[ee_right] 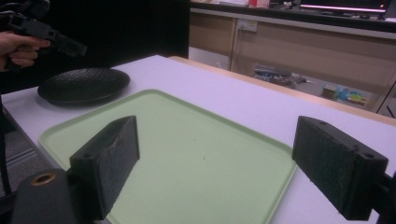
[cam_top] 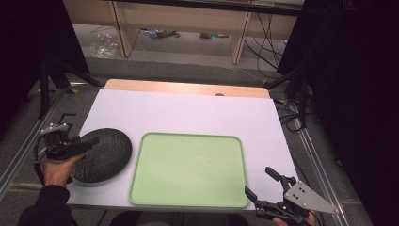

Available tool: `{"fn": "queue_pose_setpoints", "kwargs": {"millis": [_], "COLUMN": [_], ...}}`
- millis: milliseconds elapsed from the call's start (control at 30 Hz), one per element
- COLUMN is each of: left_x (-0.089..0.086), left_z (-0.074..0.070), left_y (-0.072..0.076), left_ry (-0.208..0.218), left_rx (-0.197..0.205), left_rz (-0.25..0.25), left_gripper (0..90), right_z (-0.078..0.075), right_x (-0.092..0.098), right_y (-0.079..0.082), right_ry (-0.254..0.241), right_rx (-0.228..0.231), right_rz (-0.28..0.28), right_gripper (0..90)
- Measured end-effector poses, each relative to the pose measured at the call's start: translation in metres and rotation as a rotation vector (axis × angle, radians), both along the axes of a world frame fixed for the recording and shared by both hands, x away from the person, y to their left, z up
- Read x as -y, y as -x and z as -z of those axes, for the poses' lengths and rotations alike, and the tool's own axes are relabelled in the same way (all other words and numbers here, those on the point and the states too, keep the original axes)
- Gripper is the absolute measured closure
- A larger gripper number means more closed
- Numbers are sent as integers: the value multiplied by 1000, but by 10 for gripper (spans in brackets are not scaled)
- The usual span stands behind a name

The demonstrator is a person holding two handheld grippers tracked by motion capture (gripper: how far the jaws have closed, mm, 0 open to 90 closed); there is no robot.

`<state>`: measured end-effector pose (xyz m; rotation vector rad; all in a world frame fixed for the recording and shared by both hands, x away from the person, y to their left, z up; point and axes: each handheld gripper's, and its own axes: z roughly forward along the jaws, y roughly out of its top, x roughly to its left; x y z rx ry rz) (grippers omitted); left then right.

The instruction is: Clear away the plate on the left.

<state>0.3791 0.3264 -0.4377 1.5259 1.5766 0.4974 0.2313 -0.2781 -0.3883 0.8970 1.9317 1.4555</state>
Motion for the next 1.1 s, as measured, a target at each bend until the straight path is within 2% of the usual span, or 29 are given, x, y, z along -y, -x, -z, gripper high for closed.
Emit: {"fn": "queue_pose_setpoints", "kwargs": {"millis": [67, 100, 133, 167, 233, 267, 367, 500, 600, 700, 733, 767, 800, 933, 1000, 1100], "left_x": [-8, -12, -15, -19, -27, -31, -42, -51, -57, -59, -61, -62, -62, -63, -64, -67], "left_z": [3, 5, 6, 7, 12, 15, 19, 18, 22, 24, 25, 26, 27, 34, 38, 40], "left_y": [-3, -5, -6, -7, -9, -10, -10, -10, -11, -11, -12, -12, -12, -15, -16, -16], "left_ry": [27, 36, 42, 43, 51, 51, 87, 94, 111, 106, 108, 106, 106, 95, 88, 83], "left_rx": [-15, -17, -27, -49, -82, -97, -106, -98, -118, -131, -143, -150, -164, -234, -256, -276], "left_rz": [-14, -11, -22, -22, 7, 1, -22, -39, -37, -47, -52, -56, -55, -38, -31, -16], "left_gripper": [190, 190, 191, 191, 190, 193, 195, 197, 198, 204, 214, 215, 216, 228, 235, 276], "right_z": [0, 0, 0, 0, 0, 0, 1, 1, 1, 1, 0, 2, 1, 1, 0, 1], "right_x": [0, 0, 0, 0, 0, -1, -1, -1, -1, -1, -1, -3, -2, -2, -2, -3], "right_y": [0, 1, 0, 0, 0, 0, -2, -1, -1, -1, -1, -2, -1, 0, 0, 0], "right_ry": [11, 4, 12, 12, 8, -2, -4, 5, 13, 12, 22, -3, 13, 17, 22, 16], "right_rx": [7, -16, -5, 6, -5, -2, 18, 10, 12, 13, 0, 19, 10, 11, -10, -4], "right_rz": [-4, 3, -2, -6, -2, -3, -19, -21, -13, -14, -18, -27, -23, -13, -21, -23], "right_gripper": [157, 157, 157, 157, 157, 157, 157, 158, 158, 158, 158, 158, 158, 159, 159, 159]}}
